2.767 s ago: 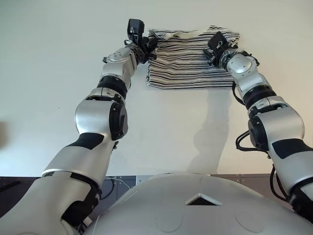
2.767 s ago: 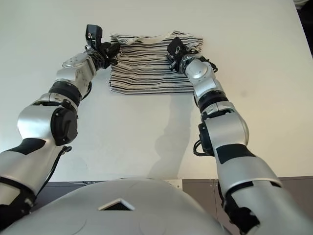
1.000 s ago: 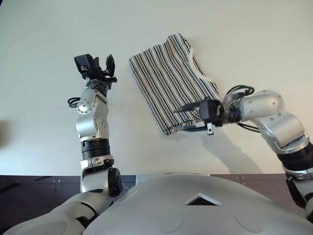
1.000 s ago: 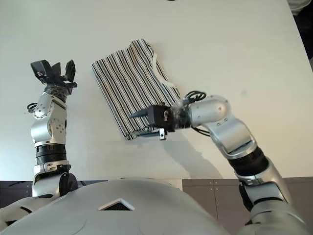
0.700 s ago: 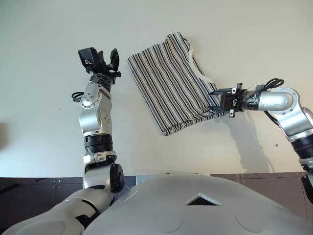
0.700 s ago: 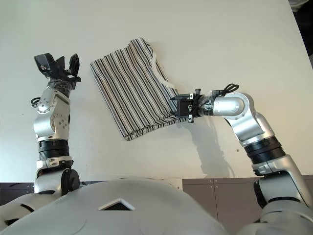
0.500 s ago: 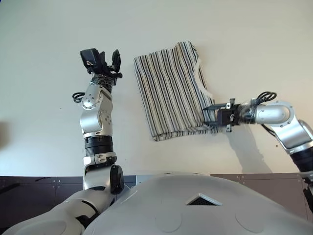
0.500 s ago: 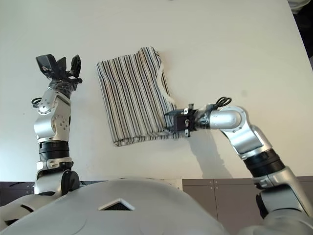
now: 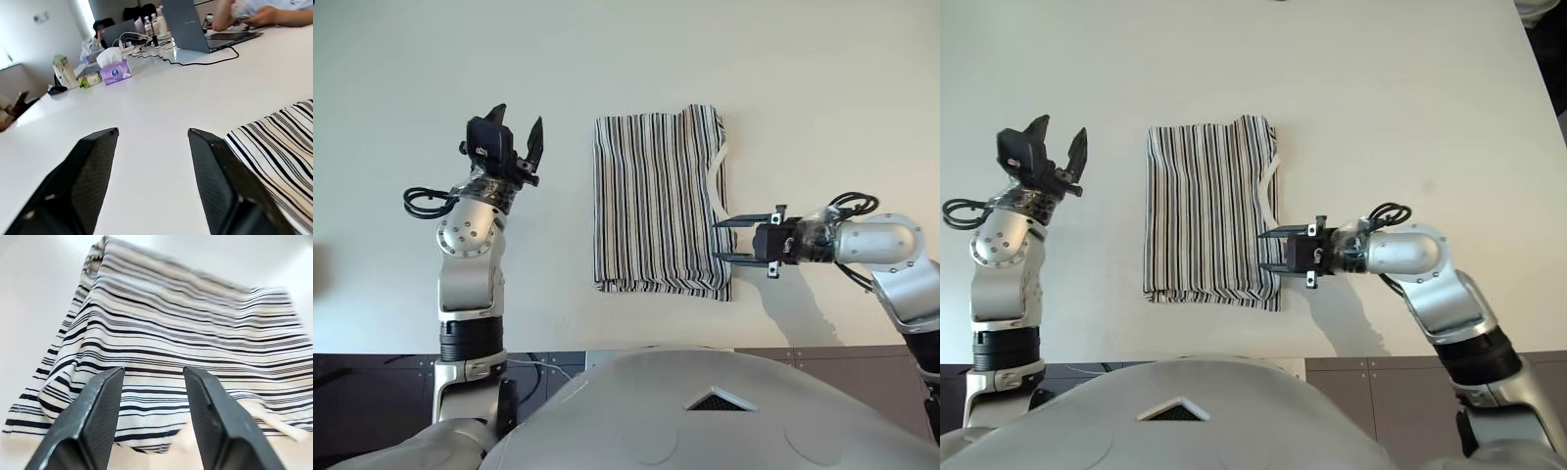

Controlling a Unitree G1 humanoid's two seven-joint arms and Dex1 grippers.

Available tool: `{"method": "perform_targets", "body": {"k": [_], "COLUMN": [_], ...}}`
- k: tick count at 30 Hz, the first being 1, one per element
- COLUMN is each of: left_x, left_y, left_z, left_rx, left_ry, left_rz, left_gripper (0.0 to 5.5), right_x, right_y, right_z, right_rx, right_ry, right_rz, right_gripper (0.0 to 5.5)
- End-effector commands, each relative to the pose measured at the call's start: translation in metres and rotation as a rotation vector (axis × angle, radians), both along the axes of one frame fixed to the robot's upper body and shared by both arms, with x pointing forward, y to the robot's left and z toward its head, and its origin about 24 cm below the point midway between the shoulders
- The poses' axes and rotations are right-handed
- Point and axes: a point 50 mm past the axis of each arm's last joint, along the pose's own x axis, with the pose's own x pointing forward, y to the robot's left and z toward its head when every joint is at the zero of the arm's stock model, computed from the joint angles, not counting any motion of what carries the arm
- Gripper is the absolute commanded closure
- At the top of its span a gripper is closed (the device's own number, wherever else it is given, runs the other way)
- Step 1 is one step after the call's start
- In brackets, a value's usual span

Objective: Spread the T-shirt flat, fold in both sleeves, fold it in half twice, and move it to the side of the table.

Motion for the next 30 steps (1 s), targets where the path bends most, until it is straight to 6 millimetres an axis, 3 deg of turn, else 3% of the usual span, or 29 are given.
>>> {"method": "perform_targets", "body": {"k": [1, 3, 6, 10, 13, 16, 20, 27, 30], "left_x": [-0.039, -0.06, -0.079, -0.086, -0.086, -0.088, -0.094, -0.097, -0.1], "left_y": [0.002, 0.007, 0.022, 0.025, 0.013, 0.003, 0.004, 0.009, 0.006], "left_z": [-0.011, -0.026, -0.041, -0.049, -0.058, -0.072, -0.085, -0.09, -0.092], "left_rx": [0.393, 0.51, 0.609, 0.666, 0.656, 0.652, 0.651, 0.65, 0.638], "left_ry": [0.11, 0.198, 0.267, 0.298, 0.284, 0.283, 0.303, 0.302, 0.299], "left_rz": [-0.417, -0.609, -0.766, -0.929, -1.036, -1.108, -1.145, -1.185, -1.208], "left_gripper": [2.52, 2.18, 1.78, 1.47, 1.47, 1.47, 1.47, 1.47, 1.99], "right_x": [-0.002, -0.013, -0.032, -0.039, -0.045, -0.045, -0.041, -0.049, -0.043], "right_y": [-0.028, -0.04, -0.031, -0.024, -0.022, -0.025, -0.026, -0.011, -0.004], "right_z": [-0.01, -0.031, -0.042, -0.046, -0.045, -0.042, -0.04, -0.034, -0.027], "right_rx": [-0.2, -0.317, -0.275, -0.266, -0.288, -0.317, -0.32, -0.223, -0.204], "right_ry": [-0.191, -0.269, -0.316, -0.334, -0.274, -0.225, -0.202, -0.141, -0.183], "right_rz": [-0.029, -0.017, 0.001, 0.071, 0.176, 0.259, 0.311, 0.317, 0.292], "right_gripper": [3.28, 3.28, 3.28, 3.28, 3.28, 3.28, 3.28, 3.28, 3.28]}}
